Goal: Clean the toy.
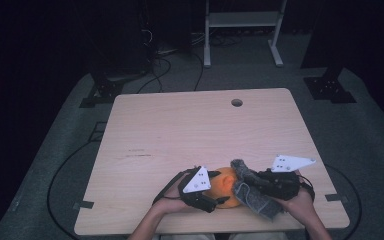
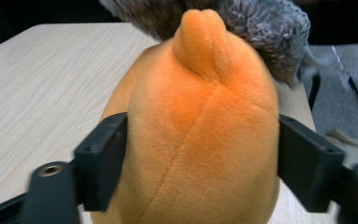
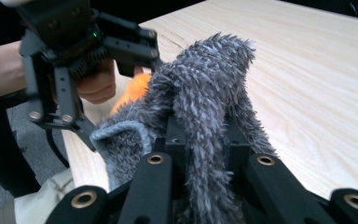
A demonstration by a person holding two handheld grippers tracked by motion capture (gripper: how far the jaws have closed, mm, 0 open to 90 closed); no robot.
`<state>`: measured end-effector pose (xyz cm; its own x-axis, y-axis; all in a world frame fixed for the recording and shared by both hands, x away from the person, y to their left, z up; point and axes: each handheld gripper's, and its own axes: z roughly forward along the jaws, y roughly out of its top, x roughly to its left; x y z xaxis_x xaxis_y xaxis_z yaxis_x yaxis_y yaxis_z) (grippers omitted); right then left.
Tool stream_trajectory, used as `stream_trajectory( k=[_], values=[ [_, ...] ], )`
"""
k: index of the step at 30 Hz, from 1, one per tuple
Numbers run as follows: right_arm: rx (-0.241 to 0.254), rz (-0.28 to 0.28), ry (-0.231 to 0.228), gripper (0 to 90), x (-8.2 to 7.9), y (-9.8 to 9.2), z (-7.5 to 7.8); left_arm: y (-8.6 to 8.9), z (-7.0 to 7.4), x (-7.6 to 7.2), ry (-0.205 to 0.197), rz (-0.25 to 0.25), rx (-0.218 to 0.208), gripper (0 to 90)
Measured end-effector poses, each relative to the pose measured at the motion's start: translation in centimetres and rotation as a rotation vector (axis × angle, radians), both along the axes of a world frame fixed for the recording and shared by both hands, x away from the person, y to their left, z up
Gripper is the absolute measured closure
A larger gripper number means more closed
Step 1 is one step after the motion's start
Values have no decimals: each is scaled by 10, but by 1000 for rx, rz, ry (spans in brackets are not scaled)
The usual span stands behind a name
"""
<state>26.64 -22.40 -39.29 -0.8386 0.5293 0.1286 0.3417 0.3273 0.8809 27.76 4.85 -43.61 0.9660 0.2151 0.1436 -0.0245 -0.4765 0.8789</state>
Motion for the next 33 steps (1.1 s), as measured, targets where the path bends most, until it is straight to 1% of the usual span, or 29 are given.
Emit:
stream_trajectory(
  k=[2,3,4,5,6,7,8,9,10,11,12,14,15,16,17,19,20,21,22,23,24,26,28,29,30,31,33],
  values=[
    [39,33,-13,766,-5,5,9,-4,-1,-4,-31,-38,29,281],
    [42,55,-23,766,-7,12,12,-7,-2,-7,-48,-53,51,286],
    [18,66,-37,766,-9,20,14,-8,-2,-10,-63,-57,63,287],
    [-9,74,-50,765,-10,27,14,-8,-1,-11,-68,-57,71,289],
    [-25,73,-54,766,-9,31,13,-5,-1,-10,-66,-55,73,292],
    [-23,69,-48,765,-7,31,11,-3,-2,-10,-60,-54,67,295],
    [-20,63,-37,765,-5,29,8,-2,-2,-10,-58,-52,63,296],
    [-24,47,-30,765,-2,24,4,-1,-2,-9,-60,-52,63,297],
    [-17,35,-18,766,0,20,1,-2,-2,-9,-58,-52,60,296],
    [-2,17,7,766,4,12,-4,-3,-3,-8,-54,-49,56,295],
    [1,0,22,766,7,5,-9,-3,-3,-8,-51,-48,50,292],
    [-6,-39,38,766,11,-5,-14,-3,-3,-6,-42,-44,40,288],
    [-22,-66,47,766,12,-11,-17,-2,-3,-5,-42,-44,40,287],
    [-27,-74,54,766,13,-15,-18,-1,-3,-5,-37,-42,37,286],
    [-21,-79,57,766,13,-17,-17,-1,-4,-5,-33,-43,30,285],
    [10,-66,52,766,11,-14,-12,-1,-4,-5,-35,-46,32,281],
    [31,-44,45,766,10,-10,-8,-1,-4,-5,-38,-48,37,279],
    [37,-22,34,766,8,-4,-4,-1,-4,-6,-42,-50,41,277],
    [32,-6,20,766,6,1,-2,0,-3,-5,-43,-51,46,276],
    [18,-1,10,766,5,5,-1,2,-3,-5,-43,-49,45,275],
    [12,-3,13,766,5,6,-2,4,-3,-4,-41,-46,44,275],
    [15,-21,30,766,9,1,-8,7,-3,-2,-30,-34,34,275],
    [17,-59,71,766,15,-11,-21,9,-4,1,-14,-26,18,275],
    [20,-79,93,766,18,-17,-25,9,-4,2,-8,-24,13,275],
    [13,-97,106,767,19,-22,-28,10,-4,3,-8,-24,12,275],
    [14,-108,110,767,20,-26,-29,10,-4,3,-3,-20,7,274],
    [49,-104,106,767,19,-29,-24,13,-4,5,3,-9,3,273]
  ],
)
